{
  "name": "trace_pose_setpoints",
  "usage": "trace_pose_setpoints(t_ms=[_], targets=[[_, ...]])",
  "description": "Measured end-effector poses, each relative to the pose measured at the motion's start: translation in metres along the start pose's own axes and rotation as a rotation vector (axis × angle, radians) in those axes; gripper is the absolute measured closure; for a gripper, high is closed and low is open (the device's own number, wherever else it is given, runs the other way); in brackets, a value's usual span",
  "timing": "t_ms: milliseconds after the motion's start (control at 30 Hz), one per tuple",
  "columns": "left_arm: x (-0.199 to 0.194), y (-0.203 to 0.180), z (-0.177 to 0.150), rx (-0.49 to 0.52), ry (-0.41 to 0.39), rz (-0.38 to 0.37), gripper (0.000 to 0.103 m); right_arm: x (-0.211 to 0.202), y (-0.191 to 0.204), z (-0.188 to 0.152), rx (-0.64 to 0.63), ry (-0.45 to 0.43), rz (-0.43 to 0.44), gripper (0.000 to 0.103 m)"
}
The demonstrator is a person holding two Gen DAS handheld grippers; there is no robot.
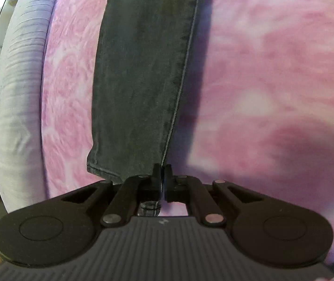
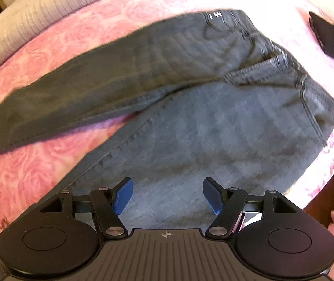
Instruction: Fold clothes
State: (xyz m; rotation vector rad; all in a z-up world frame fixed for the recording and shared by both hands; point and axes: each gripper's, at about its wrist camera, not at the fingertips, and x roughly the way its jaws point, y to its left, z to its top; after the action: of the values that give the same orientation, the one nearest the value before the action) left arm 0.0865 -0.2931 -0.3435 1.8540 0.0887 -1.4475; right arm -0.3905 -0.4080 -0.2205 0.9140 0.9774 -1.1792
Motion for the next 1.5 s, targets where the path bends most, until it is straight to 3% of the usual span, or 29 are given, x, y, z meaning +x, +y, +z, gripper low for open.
trace_pose_setpoints(t_ms=[133, 400, 667, 767, 867, 933, 1000, 1133, 1267, 1500], targets=[[-0.007, -0.010, 0.004, -0.036, 0.042, -0.054, 0.102, -0.009, -0.002, 0.001, 0.018, -0.009, -0.009, 0.033], [-0.001, -0.003, -0.009, -0.069, 0.128, -0.010, 0.090, -0.039, -0.019, -0.010, 0.110, -0.041, -0.029, 0.031], [-0.068, 0.014, -0.010, -0.343, 0.078, -0.072, 0.083, -0.071, -0.035, -0.034, 0.227, -0.084, -0.033, 0.027], [-0.093, 0.018, -0.007, -0.500, 0.054, -0.122, 0.073, -0.088, -0.038, -0.038, 0.222, -0.106, -0.036, 0.027], [-0.123, 0.019, -0.007, -0.690, 0.014, -0.186, 0.054, -0.104, -0.042, -0.044, 0.188, -0.100, -0.062, 0.026], [-0.146, 0.018, -0.008, -0.793, -0.029, -0.196, 0.032, -0.115, -0.044, -0.050, 0.152, -0.081, -0.083, 0.023], [-0.172, 0.011, -0.008, -0.854, -0.059, -0.177, 0.028, -0.126, -0.046, -0.059, 0.095, -0.062, -0.081, 0.020], [-0.223, -0.008, -0.011, -0.916, -0.083, -0.170, 0.023, -0.150, -0.049, -0.085, -0.023, -0.051, -0.063, 0.017], [-0.273, -0.033, -0.022, -0.945, -0.106, -0.112, 0.020, -0.170, -0.053, -0.122, -0.063, -0.063, -0.062, 0.016], [-0.311, -0.068, -0.046, -0.960, -0.131, -0.129, 0.016, -0.203, -0.044, -0.178, -0.053, -0.081, -0.047, 0.015]])
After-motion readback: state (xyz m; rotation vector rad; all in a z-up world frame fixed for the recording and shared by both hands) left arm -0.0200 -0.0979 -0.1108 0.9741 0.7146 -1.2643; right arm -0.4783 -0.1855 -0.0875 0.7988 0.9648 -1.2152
